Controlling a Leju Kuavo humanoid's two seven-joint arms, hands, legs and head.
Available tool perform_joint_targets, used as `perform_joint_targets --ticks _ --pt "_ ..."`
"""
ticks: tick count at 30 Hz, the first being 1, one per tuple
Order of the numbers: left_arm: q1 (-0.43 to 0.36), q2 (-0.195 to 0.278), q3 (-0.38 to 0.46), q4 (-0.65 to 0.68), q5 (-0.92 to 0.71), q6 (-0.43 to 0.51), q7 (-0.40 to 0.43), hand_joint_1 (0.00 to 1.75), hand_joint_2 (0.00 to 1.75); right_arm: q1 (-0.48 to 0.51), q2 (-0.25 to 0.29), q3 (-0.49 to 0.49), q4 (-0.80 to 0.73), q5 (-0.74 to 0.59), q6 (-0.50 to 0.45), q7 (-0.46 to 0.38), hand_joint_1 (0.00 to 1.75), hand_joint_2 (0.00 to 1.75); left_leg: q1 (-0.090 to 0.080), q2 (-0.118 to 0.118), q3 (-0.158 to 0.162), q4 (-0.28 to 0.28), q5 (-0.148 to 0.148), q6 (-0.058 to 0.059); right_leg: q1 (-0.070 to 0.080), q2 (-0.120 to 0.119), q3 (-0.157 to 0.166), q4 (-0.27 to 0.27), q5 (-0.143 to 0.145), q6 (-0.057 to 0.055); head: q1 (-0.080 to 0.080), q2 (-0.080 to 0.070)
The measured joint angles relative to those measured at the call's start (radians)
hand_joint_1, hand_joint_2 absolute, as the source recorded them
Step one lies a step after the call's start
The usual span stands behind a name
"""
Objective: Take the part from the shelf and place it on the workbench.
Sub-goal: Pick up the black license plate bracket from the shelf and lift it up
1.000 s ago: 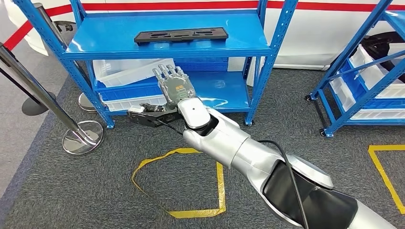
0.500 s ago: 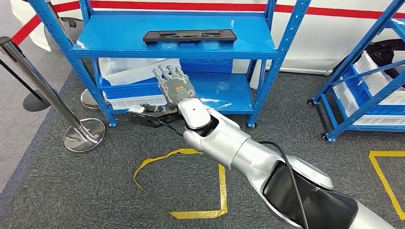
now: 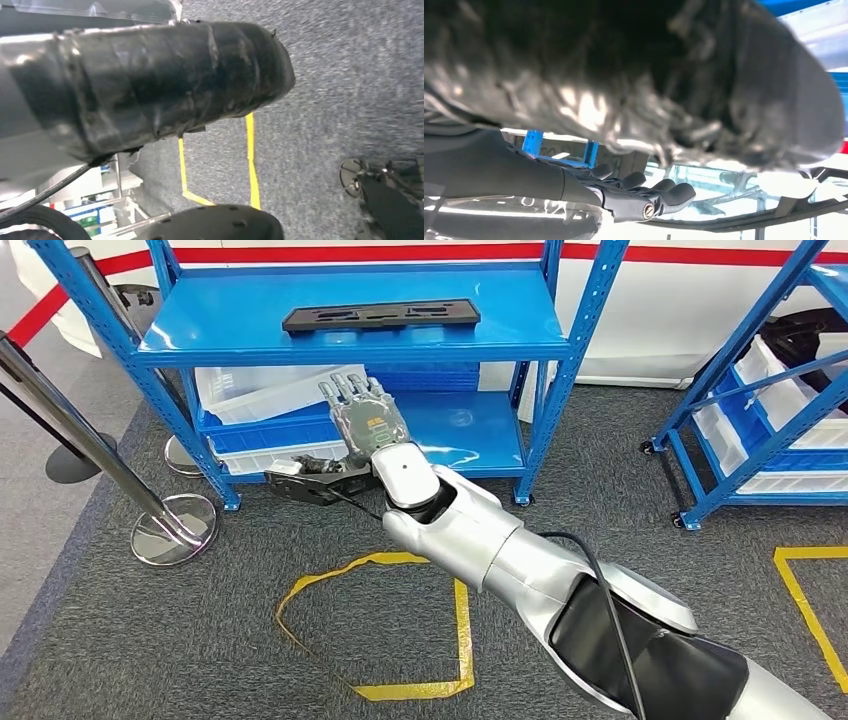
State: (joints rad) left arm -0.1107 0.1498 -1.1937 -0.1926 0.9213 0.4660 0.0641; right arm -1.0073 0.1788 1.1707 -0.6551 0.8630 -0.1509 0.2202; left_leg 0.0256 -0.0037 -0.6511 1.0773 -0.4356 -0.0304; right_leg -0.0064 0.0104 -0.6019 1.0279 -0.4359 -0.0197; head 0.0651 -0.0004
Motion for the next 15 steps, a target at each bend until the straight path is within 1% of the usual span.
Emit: perform_joint_targets --ticks 1,3,4,5,6,7,8,9,10,11,12,13,14,15 --pt "-0.001 0.000 0.000 0.000 0.009 0.005 -0.003 0.00 0.00 -0.001 0.000 0.000 0.000 0.000 0.012 0.004 0.00 0.00 -0.002 0.000 0.017 -0.032 0.003 0.006 0.002 0.000 -0.002 0.002 -0.004 0.006 0.000 0.000" --pt "-0.001 0.000 -0.001 0.000 0.038 0.019 -0.013 0.00 0.00 0.001 -0.001 0.000 -0.001 0.002 0.049 0.020 0.00 0.00 -0.005 -0.002 0.028 -0.051 -0.008 0.023 0.007 0.001 -0.001 0.005 -0.006 0.017 0.000 0.000" --pt "0.000 0.000 -0.001 0.000 0.049 0.025 -0.016 0.00 0.00 0.003 -0.003 0.000 -0.002 0.002 0.064 0.027 0.00 0.00 -0.004 -0.001 0.032 -0.053 -0.008 0.030 0.006 0.001 0.000 0.007 -0.007 0.023 0.001 0.000" --pt "0.002 0.000 -0.001 0.000 0.057 0.028 -0.019 0.00 0.00 0.004 -0.005 0.000 -0.004 0.002 0.074 0.032 0.00 0.44 -0.003 -0.001 0.036 -0.056 -0.008 0.036 0.005 0.000 -0.003 0.018 -0.012 0.027 0.001 0.000" --pt "0.003 0.000 -0.001 0.000 0.061 0.030 -0.019 0.00 0.00 0.005 -0.007 0.000 -0.006 0.002 0.079 0.036 0.00 0.87 -0.002 -0.001 0.040 -0.057 -0.009 0.043 0.004 -0.001 -0.015 0.043 -0.027 0.032 0.003 0.000" --pt "0.004 0.000 -0.001 0.000 0.063 0.032 -0.020 0.00 0.00 0.005 -0.008 0.000 -0.007 0.003 0.083 0.038 0.00 1.31 -0.002 0.000 0.044 -0.058 -0.010 0.048 0.003 -0.002 -0.039 0.089 -0.049 0.037 0.003 0.000" --pt "0.004 0.000 0.000 0.000 0.063 0.033 -0.020 0.00 0.00 0.006 -0.010 0.000 -0.009 0.003 0.086 0.040 0.00 1.31 -0.003 0.000 0.046 -0.058 -0.011 0.052 0.002 -0.002 -0.070 0.149 -0.075 0.041 0.003 0.000" --pt "0.003 0.000 0.000 0.000 0.064 0.034 -0.021 0.00 0.00 0.009 -0.012 0.001 -0.010 0.003 0.090 0.042 0.00 0.87 -0.004 0.000 0.048 -0.057 -0.014 0.055 0.001 -0.002 -0.106 0.211 -0.098 0.043 0.003 0.000" --pt "0.004 0.000 0.000 0.000 0.066 0.035 -0.021 0.00 0.00 0.012 -0.014 0.001 -0.011 0.003 0.094 0.044 0.00 0.44 -0.004 0.000 0.051 -0.057 -0.017 0.056 0.000 -0.003 -0.136 0.255 -0.108 0.044 0.003 0.000" --pt "0.004 0.000 0.000 0.000 0.069 0.036 -0.021 0.00 0.00 0.015 -0.017 0.001 -0.011 0.003 0.097 0.045 0.00 0.00 -0.005 -0.001 0.055 -0.056 -0.022 0.057 -0.001 -0.003 -0.151 0.268 -0.101 0.044 0.004 0.000" --pt "0.005 0.000 0.000 0.000 0.072 0.037 -0.020 0.00 0.00 0.017 -0.019 0.001 -0.012 0.003 0.100 0.046 0.00 0.00 -0.005 -0.002 0.061 -0.056 -0.028 0.056 -0.001 -0.003 -0.149 0.245 -0.075 0.042 0.004 0.000" --pt "0.005 0.000 0.000 0.000 0.075 0.038 -0.020 0.00 0.00 0.017 -0.020 0.002 -0.013 0.003 0.102 0.047 0.00 0.00 -0.005 -0.003 0.070 -0.056 -0.034 0.055 -0.001 -0.003 -0.131 0.191 -0.033 0.038 0.004 0.000" --pt "0.006 0.000 0.000 0.000 0.075 0.038 -0.020 0.00 0.00 0.017 -0.022 0.002 -0.015 0.003 0.103 0.048 0.00 0.00 -0.005 -0.003 0.078 -0.057 -0.041 0.052 0.000 -0.003 -0.106 0.128 0.006 0.032 0.004 0.000" --pt "0.005 -0.001 0.000 0.000 0.075 0.038 -0.019 0.00 0.00 0.016 -0.023 0.002 -0.017 0.004 0.104 0.049 0.00 0.00 -0.005 -0.003 0.085 -0.058 -0.047 0.048 0.004 -0.003 -0.084 0.068 0.027 0.025 0.002 0.000"
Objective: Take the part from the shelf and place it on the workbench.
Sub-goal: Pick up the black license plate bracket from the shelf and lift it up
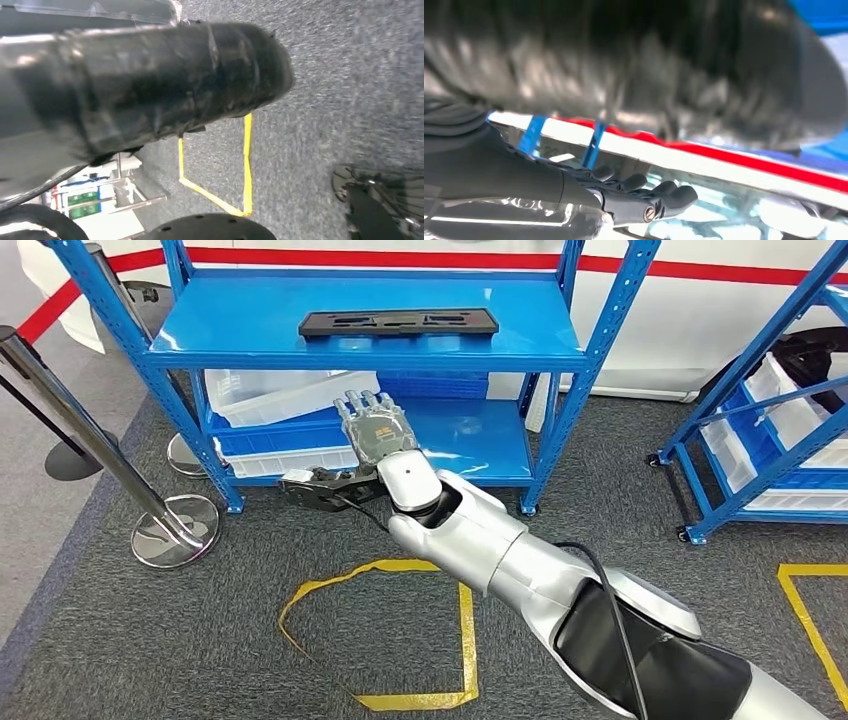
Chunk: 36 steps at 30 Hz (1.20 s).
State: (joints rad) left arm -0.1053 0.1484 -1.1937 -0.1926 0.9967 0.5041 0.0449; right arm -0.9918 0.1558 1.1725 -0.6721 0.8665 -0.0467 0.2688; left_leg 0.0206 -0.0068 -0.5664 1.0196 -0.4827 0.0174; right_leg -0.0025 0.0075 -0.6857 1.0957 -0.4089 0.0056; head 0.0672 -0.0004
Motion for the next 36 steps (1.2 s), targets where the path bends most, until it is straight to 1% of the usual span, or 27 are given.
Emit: perform_joint_targets --ticks 1,2,4,6,7,9,10,11,12,14,16,17,18,20,21,22,24,25,26,27,29,30,31,32,33,35,36 --pt "-0.001 -0.001 0.000 0.000 0.000 0.000 0.000 0.00 0.00 -0.001 -0.001 0.000 -0.002 0.000 0.001 0.001 0.00 0.00 0.000 0.000 0.004 -0.002 -0.005 -0.006 0.004 0.000 0.017 -0.040 0.012 -0.007 0.000 0.000" --pt "-0.002 -0.002 0.000 0.000 -0.001 0.001 0.000 0.00 0.00 -0.001 -0.002 0.001 -0.003 0.000 0.001 0.001 0.00 0.00 -0.001 0.000 0.007 -0.001 -0.007 -0.012 0.007 0.000 0.024 -0.059 0.010 -0.014 -0.001 0.000" --pt "-0.004 -0.002 0.001 0.000 -0.001 0.003 0.000 0.00 0.00 -0.001 -0.004 0.002 -0.006 0.001 0.002 0.002 0.00 0.00 -0.001 0.001 0.014 0.000 -0.012 -0.025 0.007 0.000 0.039 -0.070 0.006 -0.026 -0.001 0.000" --pt "-0.004 -0.002 0.001 0.000 0.000 0.003 -0.001 0.00 0.00 -0.002 -0.004 0.002 -0.009 0.001 0.002 0.003 0.00 0.00 0.001 0.002 0.005 0.034 -0.028 -0.035 0.002 0.002 0.059 -0.079 0.000 -0.038 -0.003 0.000" --pt "-0.004 -0.003 0.001 0.000 -0.001 0.003 -0.002 0.00 0.00 -0.002 -0.004 0.002 -0.011 0.002 0.002 0.003 0.00 0.00 0.002 0.003 -0.020 0.079 -0.043 -0.037 0.000 0.002 0.069 -0.081 -0.003 -0.042 -0.004 0.000" --pt "-0.004 -0.003 0.002 0.000 -0.002 0.003 -0.003 0.00 0.00 0.000 -0.004 0.002 -0.015 0.002 0.003 0.003 0.00 0.00 0.002 0.003 -0.097 0.202 -0.080 -0.041 0.001 0.003 0.083 -0.082 -0.015 -0.048 -0.005 0.000" --pt "-0.003 -0.003 0.002 0.000 -0.003 0.004 -0.003 0.00 0.00 0.002 -0.004 0.003 -0.015 0.003 0.003 0.003 0.00 0.00 0.002 0.003 -0.135 0.248 -0.090 -0.041 0.002 0.003 0.091 -0.081 -0.022 -0.048 -0.005 0.000" --pt "-0.002 -0.002 0.002 0.000 -0.004 0.006 -0.003 0.00 0.00 0.005 -0.005 0.003 -0.015 0.003 0.004 0.003 0.00 0.00 0.002 0.003 -0.159 0.264 -0.087 -0.042 0.002 0.004 0.100 -0.081 -0.030 -0.048 -0.005 0.000" --pt "0.000 -0.002 0.002 0.000 -0.006 0.008 -0.003 0.00 0.00 0.006 -0.005 0.003 -0.016 0.004 0.004 0.003 0.00 0.00 0.002 0.003 -0.167 0.243 -0.063 -0.041 0.002 0.005 0.112 -0.080 -0.039 -0.047 -0.005 0.000" --pt "0.004 0.001 0.002 0.000 -0.010 0.013 -0.002 0.00 0.00 0.008 -0.006 0.004 -0.016 0.007 0.004 0.003 0.00 0.00 0.002 0.005 -0.145 0.123 0.036 -0.037 0.002 0.006 0.136 -0.077 -0.059 -0.042 -0.006 0.000" --pt "0.005 0.002 0.002 0.000 -0.012 0.015 -0.002 0.00 0.00 0.008 -0.008 0.004 -0.018 0.009 0.007 0.003 0.00 0.00 -0.003 0.007 -0.123 0.023 0.098 -0.029 0.004 0.008 0.144 -0.074 -0.076 -0.032 -0.008 0.000" --pt "0.004 0.002 0.002 0.000 -0.012 0.016 -0.002 0.00 0.00 0.009 -0.009 0.004 -0.019 0.010 0.009 0.003 0.00 0.00 -0.006 0.007 -0.120 0.005 0.105 -0.024 0.005 0.008 0.142 -0.073 -0.082 -0.027 -0.009 0.000" --pt "0.003 0.002 0.002 0.001 -0.012 0.016 -0.002 0.00 0.00 0.009 -0.010 0.004 -0.020 0.010 0.010 0.003 0.00 0.00 -0.008 0.006 -0.118 0.004 0.097 -0.019 0.006 0.008 0.141 -0.072 -0.086 -0.022 -0.009 0.000" --pt "0.004 0.002 0.002 0.001 -0.012 0.017 -0.002 0.00 0.00 0.009 -0.011 0.005 -0.022 0.011 0.010 0.003 0.00 0.00 -0.005 0.005 -0.110 0.000 0.095 -0.008 0.005 0.006 0.141 -0.065 -0.100 -0.011 -0.008 0.000" --pt "0.004 0.002 0.002 0.001 -0.012 0.017 -0.001 0.00 0.00 0.007 -0.011 0.005 -0.023 0.011 0.010 0.003 0.00 0.00 -0.003 0.006 -0.103 -0.003 0.092 -0.003 0.005 0.004 0.133 -0.043 -0.113 -0.005 -0.007 0.000" --pt "0.004 0.002 0.002 0.001 -0.012 0.017 -0.001 0.00 0.00 0.005 -0.012 0.005 -0.024 0.012 0.010 0.003 0.00 0.00 -0.001 0.006 -0.096 -0.006 0.088 0.003 0.004 0.003 0.111 0.000 -0.132 -0.001 -0.007 0.000" --pt "0.002 0.003 0.002 0.001 -0.013 0.017 -0.002 0.00 0.00 0.007 -0.015 0.005 -0.024 0.012 0.010 0.003 0.00 0.00 -0.001 0.005 -0.086 -0.007 0.078 0.011 0.000 0.002 0.036 0.129 -0.176 0.004 -0.006 0.000" --pt "0.001 0.003 0.002 0.001 -0.013 0.017 -0.002 0.00 0.00 0.011 -0.017 0.006 -0.024 0.012 0.011 0.003 0.00 0.00 -0.001 0.004 -0.080 -0.006 0.072 0.012 -0.002 0.002 -0.002 0.183 -0.184 0.006 -0.006 0.000" --pt "0.002 0.003 0.002 0.001 -0.012 0.017 -0.003 0.00 0.00 0.014 -0.020 0.007 -0.024 0.012 0.011 0.004 0.00 0.00 -0.001 0.002 -0.072 -0.006 0.066 0.011 -0.004 0.002 -0.026 0.205 -0.172 0.006 -0.006 0.000" --pt "0.002 0.003 0.002 0.001 -0.012 0.017 -0.003 0.00 0.00 0.016 -0.022 0.008 -0.024 0.012 0.011 0.005 0.00 0.00 -0.001 0.001 -0.061 -0.005 0.058 0.009 -0.005 0.002 -0.031 0.188 -0.138 0.006 -0.005 0.000" --pt "0.004 0.003 0.002 0.001 -0.012 0.017 -0.003 0.00 0.00 0.013 -0.025 0.009 -0.026 0.012 0.011 0.008 0.00 0.00 -0.001 0.000 -0.040 -0.005 0.043 0.004 -0.006 0.002 0.000 0.071 -0.041 0.000 -0.005 0.000" --pt "0.003 0.003 0.002 0.001 -0.012 0.017 -0.002 0.00 0.00 0.010 -0.026 0.009 -0.028 0.013 0.011 0.010 0.00 0.00 -0.002 -0.001 -0.033 -0.004 0.037 0.000 -0.003 0.002 0.021 0.013 -0.008 -0.004 -0.006 0.000" --pt "0.001 0.003 0.002 0.001 -0.012 0.017 -0.002 0.00 0.00 0.006 -0.026 0.009 -0.030 0.013 0.012 0.012 0.00 0.00 -0.003 -0.001 -0.030 -0.004 0.033 -0.005 0.000 0.003 0.039 -0.031 0.005 -0.008 -0.007 0.000" --pt "-0.001 0.003 0.002 0.001 -0.012 0.017 -0.002 0.00 0.00 0.004 -0.027 0.009 -0.032 0.013 0.013 0.012 0.00 0.00 -0.004 -0.002 -0.030 -0.005 0.031 -0.010 0.003 0.003 0.049 -0.052 0.003 -0.012 -0.008 0.000" --pt "-0.002 0.003 0.002 0.001 -0.013 0.017 -0.003 0.00 0.00 0.002 -0.028 0.009 -0.033 0.014 0.014 0.013 0.00 0.00 -0.005 -0.001 -0.030 -0.006 0.031 -0.015 0.006 0.004 0.054 -0.062 -0.004 -0.015 -0.009 0.000" --pt "-0.003 0.003 0.002 0.001 -0.012 0.017 -0.003 0.00 0.00 0.000 -0.029 0.009 -0.037 0.016 0.015 0.015 0.00 0.00 -0.002 0.000 -0.031 -0.004 0.024 -0.025 0.002 0.006 0.063 -0.075 -0.007 -0.022 -0.009 0.000" --pt "-0.002 0.003 0.002 0.001 -0.013 0.017 -0.003 0.00 0.00 -0.001 -0.029 0.009 -0.039 0.017 0.014 0.015 0.00 0.00 -0.001 0.001 -0.040 0.016 0.012 -0.030 -0.001 0.007 0.069 -0.080 -0.007 -0.027 -0.009 0.000"
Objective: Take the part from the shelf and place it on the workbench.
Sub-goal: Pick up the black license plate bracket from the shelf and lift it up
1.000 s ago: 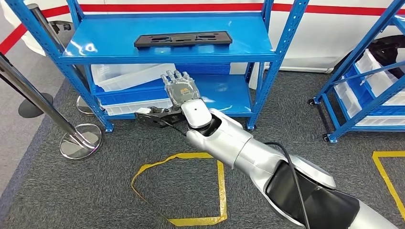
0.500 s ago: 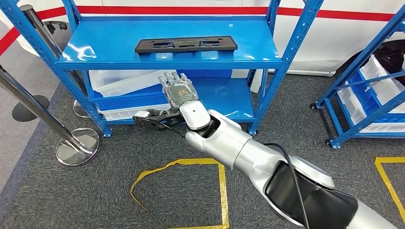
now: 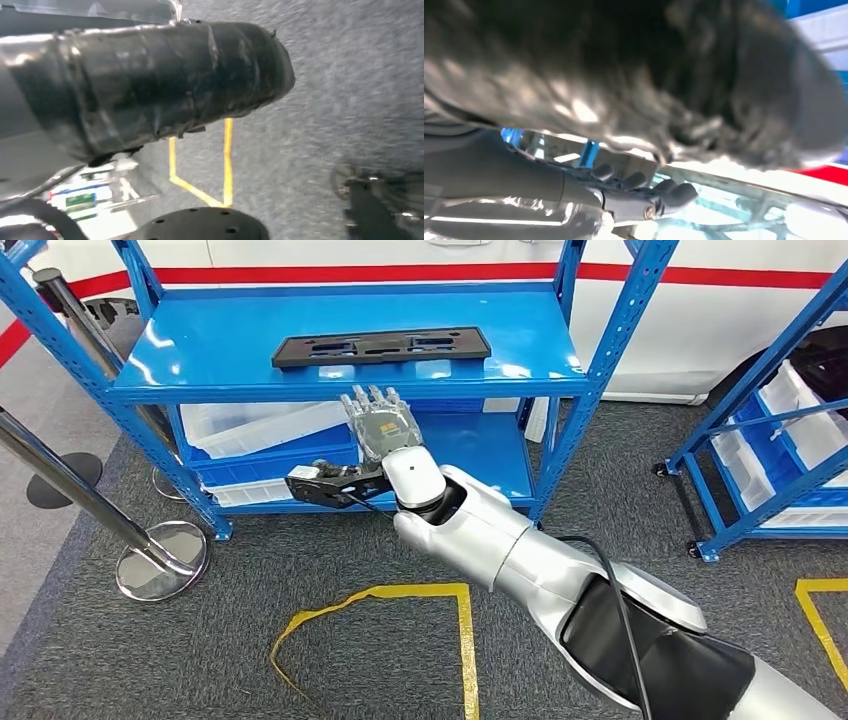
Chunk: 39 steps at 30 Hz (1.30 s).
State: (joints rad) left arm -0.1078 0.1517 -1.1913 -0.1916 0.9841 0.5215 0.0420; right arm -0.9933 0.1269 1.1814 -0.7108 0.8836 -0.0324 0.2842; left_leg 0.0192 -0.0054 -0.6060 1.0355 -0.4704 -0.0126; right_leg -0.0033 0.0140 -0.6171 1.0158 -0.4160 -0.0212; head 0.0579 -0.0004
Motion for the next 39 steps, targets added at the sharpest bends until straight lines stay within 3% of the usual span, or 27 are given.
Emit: perform_joint_targets --ticks 1,4,5,6,9,11,15,16,18,20,21,22,23,25,27,30,31,34,35,36,37,39 --pt "0.000 0.000 0.000 0.000 0.000 0.000 0.000 0.00 0.00 -0.002 0.000 0.000 -0.002 0.001 0.000 0.000 0.00 0.00 0.001 0.000 -0.020 0.040 -0.019 -0.004 -0.003 0.000 0.006 -0.004 -0.001 -0.005 -0.001 0.000" --pt "0.000 0.001 0.000 0.000 0.000 0.000 -0.002 0.00 0.00 -0.003 0.000 0.001 -0.006 0.007 0.000 0.000 0.00 0.00 0.002 0.001 -0.122 0.219 -0.073 -0.012 -0.001 -0.001 0.018 -0.006 -0.011 -0.015 -0.002 0.000" --pt "0.001 0.002 0.000 0.000 0.001 0.000 -0.004 0.00 0.00 -0.002 -0.001 0.001 -0.007 0.010 0.000 0.000 0.00 0.00 0.002 0.001 -0.144 0.245 -0.068 -0.013 0.000 -0.001 0.023 -0.006 -0.015 -0.016 -0.002 0.000" --pt "0.002 0.002 0.000 0.000 0.001 0.000 -0.006 0.00 0.00 -0.001 -0.001 0.002 -0.007 0.013 0.000 0.001 0.00 0.00 0.002 0.001 -0.147 0.232 -0.043 -0.012 0.001 0.000 0.029 -0.005 -0.020 -0.016 -0.002 0.000" --pt "0.003 0.002 0.000 0.000 0.003 0.004 -0.012 0.00 0.00 -0.002 -0.002 0.002 -0.012 0.019 0.000 0.004 0.00 0.00 -0.001 0.002 -0.072 0.055 0.059 -0.001 0.003 0.001 0.052 -0.002 -0.041 -0.008 -0.003 0.000" --pt "0.000 0.003 0.000 0.000 0.003 0.005 -0.015 0.00 0.00 -0.004 -0.002 0.002 -0.015 0.019 0.000 0.005 0.00 0.00 -0.006 0.002 -0.036 -0.014 0.066 0.010 0.007 0.002 0.057 0.001 -0.050 0.002 -0.004 0.000" --pt "0.001 0.002 0.000 0.001 0.003 0.006 -0.015 0.00 0.00 -0.006 -0.004 0.003 -0.019 0.019 0.000 0.006 0.00 0.00 -0.003 0.000 -0.014 -0.031 0.049 0.031 0.008 -0.001 0.052 0.031 -0.071 0.021 -0.002 0.000" --pt "0.001 0.002 0.000 0.001 0.003 0.006 -0.015 0.00 0.00 -0.008 -0.004 0.003 -0.020 0.019 0.000 0.006 0.00 0.00 -0.002 0.000 -0.008 -0.032 0.046 0.036 0.005 -0.002 0.033 0.071 -0.090 0.027 -0.001 0.000" --pt "0.002 0.002 0.000 0.001 0.003 0.006 -0.015 0.00 0.00 -0.007 -0.005 0.003 -0.021 0.019 0.000 0.006 0.00 0.00 -0.001 0.000 0.001 -0.033 0.038 0.044 0.001 -0.004 -0.040 0.194 -0.136 0.038 0.001 0.000" --pt "0.003 0.002 0.000 0.001 0.002 0.006 -0.015 0.00 0.00 -0.001 -0.007 0.003 -0.021 0.019 0.000 0.007 0.00 0.00 -0.001 0.000 0.012 -0.032 0.027 0.045 -0.003 -0.004 -0.105 0.276 -0.147 0.043 0.000 0.000" --pt "0.003 0.002 0.000 0.001 0.002 0.006 -0.014 0.00 0.00 0.002 -0.009 0.003 -0.021 0.019 -0.001 0.008 0.00 0.00 -0.001 -0.001 0.021 -0.032 0.020 0.044 -0.005 -0.005 -0.114 0.267 -0.124 0.043 0.001 0.000" --pt "0.004 0.002 0.000 0.001 0.001 0.005 -0.013 0.00 0.00 0.003 -0.010 0.003 -0.021 0.019 -0.002 0.009 0.00 0.00 0.000 -0.001 0.032 -0.032 0.012 0.042 -0.006 -0.005 -0.106 0.221 -0.081 0.042 0.001 0.000" --pt "0.005 0.002 0.000 0.001 0.001 0.005 -0.013 0.00 0.00 0.003 -0.011 0.003 -0.021 0.019 -0.003 0.010 0.00 0.00 0.000 -0.002 0.043 -0.032 0.004 0.039 -0.006 -0.005 -0.085 0.151 -0.030 0.039 0.001 0.000" --pt "0.003 0.001 0.000 0.001 0.000 0.005 -0.012 0.00 0.00 0.002 -0.013 0.003 -0.021 0.021 -0.008 0.010 0.00 0.00 0.000 -0.002 0.058 -0.032 -0.010 0.030 0.000 -0.006 -0.049 0.041 0.019 0.028 -0.001 0.000" --pt "0.001 0.000 0.000 0.001 0.000 0.006 -0.012 0.00 0.00 0.001 -0.014 0.003 -0.021 0.023 -0.012 0.010 0.00 0.00 -0.001 -0.002 0.063 -0.031 -0.016 0.018 0.005 -0.006 -0.037 0.009 0.018 0.014 -0.003 0.000" --pt "0.001 -0.001 0.000 0.001 0.000 0.006 -0.012 0.00 0.00 -0.001 -0.015 0.003 -0.021 0.031 -0.014 0.012 0.00 0.00 -0.001 0.000 0.058 0.003 -0.025 0.002 0.000 -0.005 -0.012 -0.006 0.019 -0.006 -0.003 0.000" --pt "0.000 -0.001 0.000 0.001 -0.001 0.006 -0.012 0.00 0.00 -0.003 -0.015 0.003 -0.021 0.032 -0.015 0.013 0.00 0.00 0.000 0.000 0.038 0.043 -0.037 -0.001 -0.002 -0.005 -0.003 -0.009 0.016 -0.011 -0.005 0.000" --pt "-0.001 -0.002 0.001 0.001 -0.001 0.006 -0.012 0.00 0.00 -0.002 -0.015 0.003 -0.020 0.034 -0.017 0.013 0.00 0.00 0.001 0.001 -0.080 0.222 -0.099 -0.008 0.000 -0.004 0.014 -0.011 0.001 -0.021 -0.007 0.000" --pt "0.000 -0.002 0.001 0.001 -0.001 0.006 -0.012 0.00 0.00 0.001 -0.015 0.003 -0.020 0.034 -0.018 0.013 0.00 0.00 0.001 0.001 -0.110 0.250 -0.104 -0.009 0.001 -0.003 0.020 -0.011 -0.005 -0.021 -0.007 0.000" --pt "0.002 -0.002 0.000 0.001 -0.001 0.006 -0.012 0.00 0.00 0.002 -0.015 0.003 -0.020 0.034 -0.018 0.013 0.00 0.00 0.001 0.001 -0.122 0.244 -0.088 -0.009 0.002 -0.002 0.027 -0.010 -0.012 -0.021 -0.007 0.000" --pt "0.003 -0.002 0.000 0.001 -0.001 0.006 -0.012 0.00 0.00 0.003 -0.015 0.003 -0.019 0.034 -0.018 0.013 0.00 0.00 0.001 0.001 -0.117 0.204 -0.051 -0.007 0.002 -0.001 0.036 -0.009 -0.019 -0.020 -0.007 0.000" --pt "0.005 -0.001 0.000 0.002 -0.001 0.006 -0.011 0.00 0.00 0.004 -0.015 0.003 -0.019 0.034 -0.019 0.014 0.00 0.00 -0.002 0.002 -0.079 0.071 0.043 0.001 0.003 0.000 0.056 -0.008 -0.035 -0.015 -0.007 0.000"
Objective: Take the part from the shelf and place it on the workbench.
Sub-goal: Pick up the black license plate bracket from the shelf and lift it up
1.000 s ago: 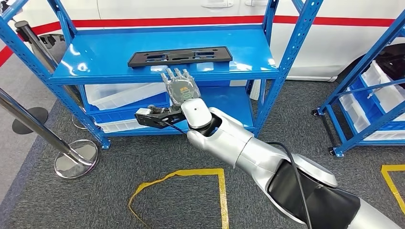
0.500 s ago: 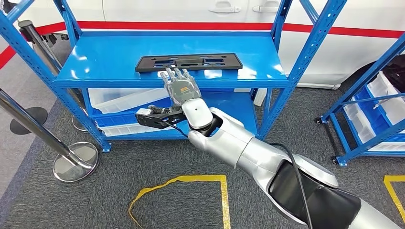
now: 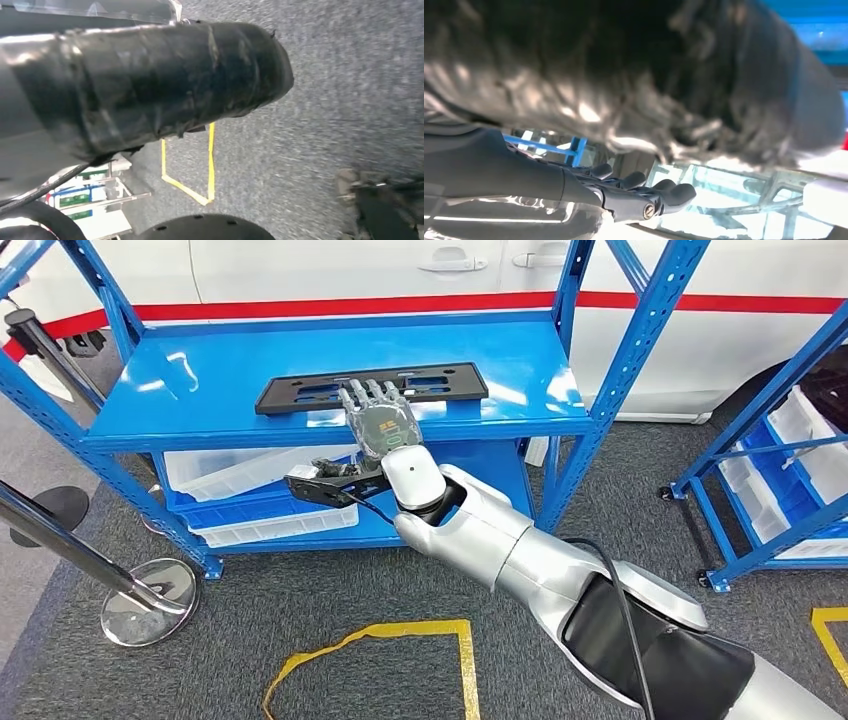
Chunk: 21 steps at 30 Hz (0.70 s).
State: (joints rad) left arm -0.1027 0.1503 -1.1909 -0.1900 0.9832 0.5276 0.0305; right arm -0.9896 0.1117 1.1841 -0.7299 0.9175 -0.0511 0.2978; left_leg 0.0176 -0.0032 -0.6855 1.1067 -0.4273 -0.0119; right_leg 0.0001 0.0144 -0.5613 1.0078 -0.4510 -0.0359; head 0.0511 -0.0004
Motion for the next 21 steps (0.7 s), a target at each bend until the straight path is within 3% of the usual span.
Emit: perform_joint_targets --ticks 2,6,8,10,11,12,13,15,16,18,21 --pt "-0.001 0.000 0.000 0.000 0.000 0.000 0.001 0.00 0.00 0.000 0.000 0.000 0.001 0.000 -0.001 0.000 0.00 0.00 -0.006 0.001 0.029 -0.088 0.036 0.009 0.002 0.000 0.006 0.002 -0.013 0.010 -0.001 0.000" --pt "-0.001 -0.001 0.000 0.001 -0.003 0.001 0.002 0.00 0.00 -0.002 -0.001 0.000 0.003 -0.001 -0.001 0.000 0.00 0.00 -0.004 0.001 0.043 -0.104 0.027 0.030 0.004 -0.002 -0.001 0.020 -0.039 0.035 0.001 0.000" --pt "-0.002 -0.001 0.000 0.001 -0.005 -0.001 0.002 0.00 0.00 -0.004 -0.003 0.000 0.004 -0.004 0.001 0.000 0.00 0.00 -0.001 0.002 0.054 -0.110 0.021 0.039 0.001 -0.004 -0.046 0.109 -0.080 0.045 0.004 0.000" --pt "-0.002 -0.001 0.000 0.001 -0.005 -0.003 0.002 0.00 0.00 -0.002 -0.009 0.000 0.006 -0.010 0.005 0.000 0.00 0.00 -0.001 0.001 0.064 -0.110 0.011 0.045 -0.003 -0.005 -0.125 0.241 -0.119 0.050 0.005 0.000" --pt "-0.002 -0.001 0.000 0.001 -0.005 -0.003 0.002 0.00 0.00 0.001 -0.013 0.000 0.008 -0.014 0.007 0.000 0.00 0.00 -0.001 0.000 0.071 -0.110 0.004 0.046 -0.004 -0.005 -0.155 0.280 -0.118 0.051 0.005 0.000" --pt "-0.002 -0.001 0.000 0.001 -0.006 -0.003 0.003 0.00 0.00 0.004 -0.017 0.000 0.010 -0.018 0.009 0.000 0.00 0.00 -0.001 -0.002 0.080 -0.109 -0.002 0.045 -0.005 -0.005 -0.169 0.282 -0.095 0.052 0.006 0.000" --pt "-0.002 -0.001 0.000 0.001 -0.006 -0.003 0.004 0.00 0.00 0.005 -0.022 0.000 0.012 -0.021 0.010 0.001 0.00 0.00 -0.001 -0.003 0.090 -0.109 -0.010 0.043 -0.006 -0.005 -0.164 0.246 -0.055 0.050 0.006 0.000" --pt "-0.001 -0.001 0.000 0.001 -0.006 -0.002 0.007 0.00 0.00 0.003 -0.032 -0.002 0.014 -0.028 0.013 0.003 0.00 0.00 -0.003 -0.005 0.108 -0.107 -0.026 0.037 -0.004 -0.005 -0.117 0.113 0.034 0.043 0.005 0.000" --pt "-0.002 -0.001 0.000 0.001 -0.006 -0.002 0.008 0.00 0.00 0.002 -0.037 -0.002 0.015 -0.031 0.015 0.004 0.00 0.00 -0.004 -0.006 0.114 -0.106 -0.032 0.033 -0.002 -0.005 -0.094 0.059 0.054 0.037 0.004 0.000" --pt "-0.003 -0.001 0.000 0.001 -0.006 -0.001 0.009 0.00 0.00 0.000 -0.045 -0.003 0.017 -0.036 0.019 0.005 0.00 0.00 -0.006 -0.006 0.116 -0.106 -0.038 0.024 0.004 -0.004 -0.074 0.016 0.053 0.029 0.001 0.000" --pt "-0.004 0.000 0.000 0.001 -0.005 0.000 0.009 0.00 0.00 0.000 -0.056 -0.004 0.019 -0.039 0.021 0.011 0.00 0.00 -0.004 -0.003 0.112 -0.095 -0.054 0.010 -0.002 -0.002 -0.063 -0.002 0.048 0.017 0.001 0.000"
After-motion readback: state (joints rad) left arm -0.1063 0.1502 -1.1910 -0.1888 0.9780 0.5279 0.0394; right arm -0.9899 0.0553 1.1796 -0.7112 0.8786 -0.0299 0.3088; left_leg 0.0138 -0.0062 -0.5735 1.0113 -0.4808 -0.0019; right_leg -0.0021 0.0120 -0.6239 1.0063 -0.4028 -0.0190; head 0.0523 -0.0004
